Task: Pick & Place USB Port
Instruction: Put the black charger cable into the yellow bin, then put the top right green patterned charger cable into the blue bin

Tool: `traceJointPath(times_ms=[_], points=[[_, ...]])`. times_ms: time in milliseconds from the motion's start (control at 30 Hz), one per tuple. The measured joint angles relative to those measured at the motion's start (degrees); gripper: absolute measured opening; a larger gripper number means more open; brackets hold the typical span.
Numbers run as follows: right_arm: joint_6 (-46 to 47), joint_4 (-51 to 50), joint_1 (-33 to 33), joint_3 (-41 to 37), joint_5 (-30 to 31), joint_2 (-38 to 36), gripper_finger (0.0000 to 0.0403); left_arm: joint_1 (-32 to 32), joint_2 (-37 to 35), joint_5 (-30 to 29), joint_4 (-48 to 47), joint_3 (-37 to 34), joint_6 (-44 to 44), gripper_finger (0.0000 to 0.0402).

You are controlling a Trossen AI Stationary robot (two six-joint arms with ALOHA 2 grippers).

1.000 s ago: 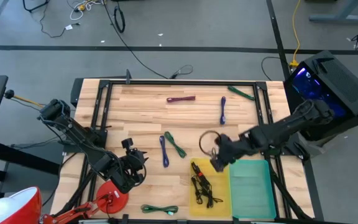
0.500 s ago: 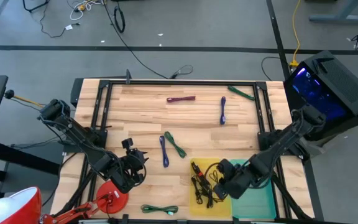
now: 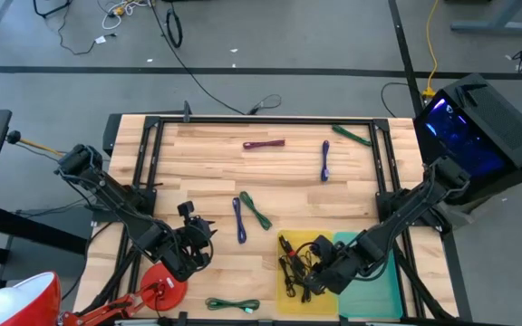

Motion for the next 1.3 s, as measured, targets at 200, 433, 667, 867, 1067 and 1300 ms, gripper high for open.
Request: traceJointPath(times_ms=[200, 433, 667, 867, 1067, 1300], points=[[-0.8, 0.3, 0.0, 0.0, 1.1, 0.0, 0.0107, 0.0, 0.0, 0.0, 0.0, 0.0, 0.0, 0.0112], [-3.2, 0.1, -0.4, 0.0, 1.6, 0.0, 0.0136, 0.0, 0.0, 0.0, -0.1, 0.0, 0.0, 0.0112], [-9.9, 0.6, -2.5, 0.0, 8.1, 0.0, 0.0152, 0.0, 0.0, 0.8, -0.4, 0.0, 0.9, 0.0112], [-18.4, 4.0, -5.8, 0.0, 15.4, 0.0, 0.0153, 0.3, 0.9, 0.8, -0.3, 0.0, 4.6, 0.0112], [-25.3, 3.7, -11.2, 0.1, 21.6, -0.9, 0.0153, 1.9, 0.9, 1.1, 0.3, 0.0, 4.9, 0.0112], [-22.6, -13.9, -23.5, 0.1, 26.9, -3.5, 0.0153, 2.3, 0.9, 1.1, 3.0, 0.0, 5.0, 0.0112]])
